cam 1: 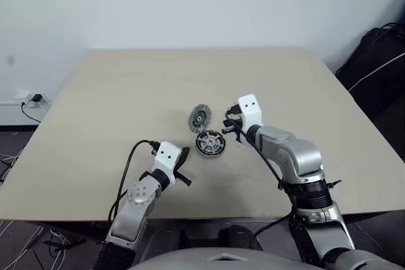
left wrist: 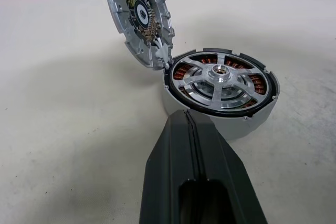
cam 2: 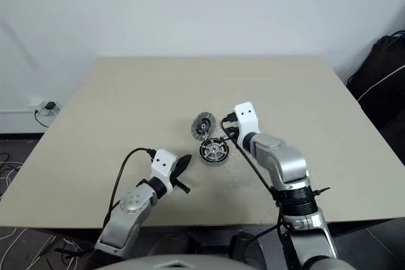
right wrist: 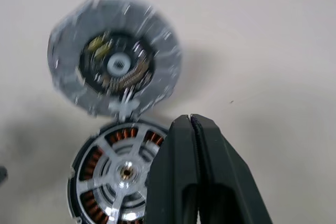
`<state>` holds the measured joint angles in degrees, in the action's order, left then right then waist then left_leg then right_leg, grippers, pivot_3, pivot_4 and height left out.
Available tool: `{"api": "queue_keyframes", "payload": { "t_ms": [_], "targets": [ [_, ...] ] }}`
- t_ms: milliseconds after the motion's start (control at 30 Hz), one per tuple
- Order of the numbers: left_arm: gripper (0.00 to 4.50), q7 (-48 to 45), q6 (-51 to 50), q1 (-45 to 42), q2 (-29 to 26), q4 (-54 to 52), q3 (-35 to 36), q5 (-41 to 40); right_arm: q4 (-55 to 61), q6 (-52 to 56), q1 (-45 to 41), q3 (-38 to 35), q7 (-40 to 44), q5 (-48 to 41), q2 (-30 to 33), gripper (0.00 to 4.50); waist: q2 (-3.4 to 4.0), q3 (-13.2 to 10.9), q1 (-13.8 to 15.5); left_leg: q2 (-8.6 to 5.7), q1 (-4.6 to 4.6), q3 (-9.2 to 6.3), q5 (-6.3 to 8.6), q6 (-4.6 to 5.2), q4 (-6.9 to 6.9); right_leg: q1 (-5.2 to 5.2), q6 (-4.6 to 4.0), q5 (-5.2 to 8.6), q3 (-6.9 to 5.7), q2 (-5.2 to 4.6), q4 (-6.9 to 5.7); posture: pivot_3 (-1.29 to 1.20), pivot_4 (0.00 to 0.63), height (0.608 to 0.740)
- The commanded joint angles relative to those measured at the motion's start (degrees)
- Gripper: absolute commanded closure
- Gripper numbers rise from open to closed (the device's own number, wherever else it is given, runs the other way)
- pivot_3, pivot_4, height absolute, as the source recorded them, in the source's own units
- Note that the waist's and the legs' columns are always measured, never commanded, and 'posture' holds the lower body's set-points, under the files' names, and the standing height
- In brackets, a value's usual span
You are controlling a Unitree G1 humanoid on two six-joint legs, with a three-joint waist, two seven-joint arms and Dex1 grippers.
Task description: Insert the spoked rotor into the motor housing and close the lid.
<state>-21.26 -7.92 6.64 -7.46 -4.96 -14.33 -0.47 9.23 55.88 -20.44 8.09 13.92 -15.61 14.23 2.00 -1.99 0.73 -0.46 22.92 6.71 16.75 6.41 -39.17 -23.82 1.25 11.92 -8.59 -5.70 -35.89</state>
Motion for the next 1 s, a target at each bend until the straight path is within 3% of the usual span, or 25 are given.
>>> {"api": "queue_keyframes", "payload": {
  "t_ms": [33, 667, 867, 1000],
  "targets": [
    [4.50, -0.2, 1.3, -0.7, 0.0, -1.2, -0.1, -0.5, 0.3, -4.6, 1.0, 2.6, 0.7, 1.9, -1.1, 4.48, 0.00, 0.0, 0.0, 0.00, 0.00, 0.00, 0.00, 0.00, 0.00, 0.00, 0.00, 0.00, 0.00, 0.00, 0.00, 0.00, 0.000, 0.740],
    [4.50, -0.3, 0.9, -0.6, 0.0, -1.3, -0.1, -0.5, -7.9, -7.2, 4.6, 3.6, 2.7, 2.5, -5.7, 4.48, -0.13, 0.1, 0.0, 0.00, -0.13, -0.01, -0.04, -0.07, -0.02, 0.11, 0.00, 0.01, 0.02, 0.01, 0.00, 0.00, 0.000, 0.740],
    [4.50, -0.2, 1.0, -0.6, 0.2, -1.1, -0.1, -0.6, -1.8, -6.9, 3.2, 3.4, 6.9, 0.6, -3.3, 4.48, -0.13, 0.1, 0.0, 0.00, -0.11, -0.01, -0.06, -0.11, -0.02, 0.08, -0.03, 0.02, 0.05, 0.00, 0.00, 0.00, 0.000, 0.740],
    [4.50, -0.2, 1.2, -0.7, 0.4, -0.7, -0.2, -0.6, 2.5, -6.5, 0.1, 7.4, 13.9, 1.3, 3.8, 4.48, -0.14, 0.1, 0.0, 0.00, -0.09, -0.01, -0.05, -0.08, -0.02, 0.05, -0.03, 0.01, 0.04, 0.00, 0.00, 0.00, 0.000, 0.740]
  ]
}}
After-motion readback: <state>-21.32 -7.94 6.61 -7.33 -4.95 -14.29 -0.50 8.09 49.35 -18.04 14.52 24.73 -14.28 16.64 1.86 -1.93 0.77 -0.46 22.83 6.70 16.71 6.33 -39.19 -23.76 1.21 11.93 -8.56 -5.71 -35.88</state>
